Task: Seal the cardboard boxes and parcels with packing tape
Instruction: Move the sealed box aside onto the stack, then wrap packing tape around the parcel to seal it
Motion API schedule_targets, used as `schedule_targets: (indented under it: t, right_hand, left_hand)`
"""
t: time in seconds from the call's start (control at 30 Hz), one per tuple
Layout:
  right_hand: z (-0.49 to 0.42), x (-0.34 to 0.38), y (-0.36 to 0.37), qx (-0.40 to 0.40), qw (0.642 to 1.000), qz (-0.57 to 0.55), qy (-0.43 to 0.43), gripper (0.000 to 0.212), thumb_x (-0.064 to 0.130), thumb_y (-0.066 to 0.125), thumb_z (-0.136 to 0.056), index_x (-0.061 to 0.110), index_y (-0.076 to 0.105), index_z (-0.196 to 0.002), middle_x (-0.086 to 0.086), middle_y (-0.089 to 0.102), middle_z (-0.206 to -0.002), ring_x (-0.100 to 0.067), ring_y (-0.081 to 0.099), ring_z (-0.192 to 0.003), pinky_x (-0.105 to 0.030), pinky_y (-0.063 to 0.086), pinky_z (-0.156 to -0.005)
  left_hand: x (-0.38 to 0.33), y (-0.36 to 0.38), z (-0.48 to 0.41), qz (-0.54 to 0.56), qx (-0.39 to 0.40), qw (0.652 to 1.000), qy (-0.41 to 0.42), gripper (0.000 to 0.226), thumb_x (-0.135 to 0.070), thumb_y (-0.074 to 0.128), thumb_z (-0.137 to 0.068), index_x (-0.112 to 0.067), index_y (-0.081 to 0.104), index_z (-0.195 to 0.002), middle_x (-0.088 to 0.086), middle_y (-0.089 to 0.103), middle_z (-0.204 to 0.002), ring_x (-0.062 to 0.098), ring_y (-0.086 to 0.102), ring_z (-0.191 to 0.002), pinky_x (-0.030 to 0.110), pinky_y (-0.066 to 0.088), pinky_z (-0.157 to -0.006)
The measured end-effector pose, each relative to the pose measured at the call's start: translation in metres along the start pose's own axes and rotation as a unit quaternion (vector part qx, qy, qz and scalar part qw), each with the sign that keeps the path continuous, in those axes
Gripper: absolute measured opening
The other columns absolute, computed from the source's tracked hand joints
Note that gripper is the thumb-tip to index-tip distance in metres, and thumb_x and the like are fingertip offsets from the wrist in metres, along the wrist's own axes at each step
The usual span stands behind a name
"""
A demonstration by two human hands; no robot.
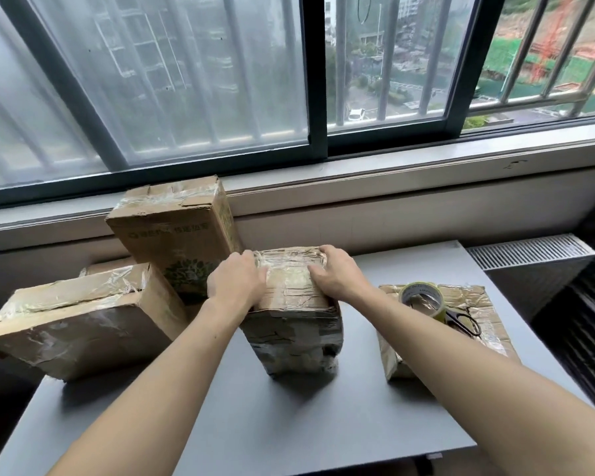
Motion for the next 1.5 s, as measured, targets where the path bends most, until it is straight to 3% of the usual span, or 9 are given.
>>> schedule_targets:
  t: [0.2,0.43,0.63,0.83,0.93,1.03,1.17,1.3,1.5]
  right_hand:
    - [0.009,-0.032,-0.025,-0.026,0.999,0.021,-0.004,0.042,0.03,0.053,-0.1,0.006,0.054,-0.134,-0.013,0.06,-0.134,-0.03,0.052,-0.127,-0.034,0.04,-0.102]
    - [0.024,-0.117,-0.043,-0.042,0.993,0.109,0.031,0.027,0.022,0.054,-0.096,0.007,0.06,-0.118,-0.016,0.065,-0.119,-0.034,0.054,-0.118,-0.037,0.042,-0.097]
    - [0.038,-0.162,-0.046,0.023,0.967,0.249,0.056,0.04,0.026,0.061,-0.093,0.007,0.05,-0.126,-0.014,0.05,-0.13,-0.033,0.041,-0.127,-0.039,0.037,-0.105]
    - [0.047,-0.167,-0.047,0.074,0.922,0.38,0.002,0.033,0.009,0.065,-0.085,0.008,0.063,-0.118,-0.012,0.061,-0.124,-0.03,0.054,-0.119,-0.036,0.044,-0.097]
    - [0.042,-0.156,-0.057,0.012,0.957,0.289,0.002,0.024,0.005,0.058,-0.081,0.014,0.064,-0.103,-0.008,0.066,-0.113,-0.032,0.061,-0.111,-0.038,0.047,-0.088]
    - [0.033,-0.137,-0.071,-0.059,0.995,0.083,-0.002,0.024,0.007,0.054,-0.083,0.017,0.065,-0.101,-0.008,0.069,-0.107,-0.033,0.062,-0.101,-0.038,0.049,-0.082]
    - [0.027,-0.094,-0.087,-0.1,0.986,-0.127,-0.035,0.025,0.005,0.059,-0.09,0.013,0.069,-0.111,-0.005,0.072,-0.102,-0.023,0.064,-0.095,-0.036,0.05,-0.086]
    - [0.024,-0.064,-0.082,-0.097,0.968,-0.22,-0.068,0.021,0.008,0.062,-0.09,0.017,0.07,-0.108,0.001,0.073,-0.094,-0.019,0.066,-0.088,-0.042,0.055,-0.085]
    - [0.027,-0.023,-0.068,-0.065,0.956,-0.254,-0.132,0.03,-0.004,0.055,-0.09,0.018,0.068,-0.105,0.003,0.071,-0.091,-0.008,0.062,-0.081,-0.02,0.05,-0.079]
  left_hand:
    - [-0.051,0.008,-0.008,0.046,-0.078,0.985,0.144,0.025,-0.037,0.051,-0.098,-0.015,0.06,-0.107,0.008,0.059,-0.109,0.029,0.056,-0.104,0.043,0.047,-0.086]
    - [-0.146,0.031,-0.005,0.134,-0.048,0.953,0.267,0.017,-0.03,0.059,-0.094,-0.015,0.063,-0.091,0.005,0.062,-0.097,0.029,0.058,-0.096,0.045,0.049,-0.083]
    - [-0.183,0.051,-0.003,0.118,0.002,0.951,0.287,0.019,-0.031,0.056,-0.096,-0.014,0.064,-0.095,0.004,0.063,-0.102,0.027,0.056,-0.101,0.042,0.046,-0.087]
    - [-0.186,0.055,-0.002,0.115,0.03,0.956,0.27,0.018,-0.031,0.056,-0.096,-0.015,0.065,-0.099,0.003,0.063,-0.104,0.026,0.057,-0.104,0.042,0.046,-0.09]
    - [-0.182,0.053,-0.003,0.157,0.058,0.953,0.254,0.02,-0.023,0.055,-0.096,-0.014,0.064,-0.111,0.005,0.061,-0.112,0.025,0.057,-0.109,0.039,0.044,-0.097]
    - [-0.177,0.045,-0.002,0.2,0.097,0.947,0.232,0.04,-0.007,0.047,-0.097,-0.009,0.051,-0.137,0.009,0.05,-0.136,0.024,0.05,-0.125,0.031,0.035,-0.109]
    - [-0.167,0.018,-0.005,0.281,0.086,0.936,0.194,0.051,-0.01,0.051,-0.101,-0.004,0.036,-0.149,0.01,0.037,-0.154,0.022,0.036,-0.142,0.026,0.024,-0.117]
    - [-0.147,-0.006,-0.006,0.314,0.057,0.926,0.202,0.049,-0.015,0.061,-0.098,-0.008,0.046,-0.144,0.005,0.05,-0.146,0.017,0.043,-0.136,-0.005,0.019,-0.095]
    - [-0.112,-0.029,-0.009,0.355,-0.024,0.923,0.145,0.057,-0.023,0.065,-0.095,-0.005,0.044,-0.145,0.007,0.05,-0.142,0.02,0.047,-0.131,0.025,0.032,-0.111]
Point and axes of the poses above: each hand's wrist, its own z-axis away from the middle knuckle, its own y-axis out of the palm, x = y × z, the point moved 2 cm from there along -z, towards the middle knuckle
